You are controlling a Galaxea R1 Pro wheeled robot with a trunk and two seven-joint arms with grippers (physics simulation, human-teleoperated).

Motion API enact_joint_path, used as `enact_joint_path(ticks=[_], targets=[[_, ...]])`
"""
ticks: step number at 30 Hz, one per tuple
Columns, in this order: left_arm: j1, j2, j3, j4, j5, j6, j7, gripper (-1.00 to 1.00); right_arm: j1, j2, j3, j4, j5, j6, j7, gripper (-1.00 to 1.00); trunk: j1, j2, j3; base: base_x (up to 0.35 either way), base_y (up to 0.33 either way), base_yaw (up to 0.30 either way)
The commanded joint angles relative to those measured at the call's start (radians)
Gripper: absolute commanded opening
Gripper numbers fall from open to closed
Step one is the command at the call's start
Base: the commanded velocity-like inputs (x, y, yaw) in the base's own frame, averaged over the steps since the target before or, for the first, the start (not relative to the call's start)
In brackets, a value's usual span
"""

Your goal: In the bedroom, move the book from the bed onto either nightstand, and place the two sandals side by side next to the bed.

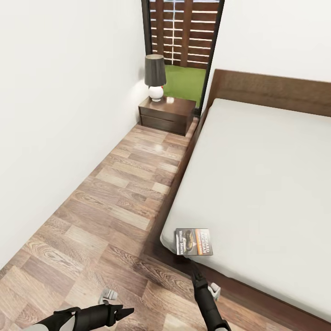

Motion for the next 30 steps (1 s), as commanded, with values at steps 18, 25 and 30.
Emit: enact_joint_path(ticks=[18,25,30], targets=[[0.000,0.000,-0.008,0.000,0.010,0.001,-0.002,1.00,-0.001,-0.002,0.008,0.000,-0.005,-0.006,-0.220,1.00,0.000,0.000,-0.001,0.000,0.000,0.000],[0.000,-0.001,-0.010,0.000,0.008,0.001,-0.002,1.00,-0.001,-0.001,0.011,-0.008,0.001,-0.003,-0.213,1.00,0.000,0.000,-0.001,0.000,0.000,0.000],[0.000,-0.001,-0.010,0.000,0.008,0.001,-0.001,1.00,-0.001,-0.001,0.013,-0.014,0.003,-0.003,-0.209,1.00,0.000,0.000,-0.001,0.000,0.000,0.000]])
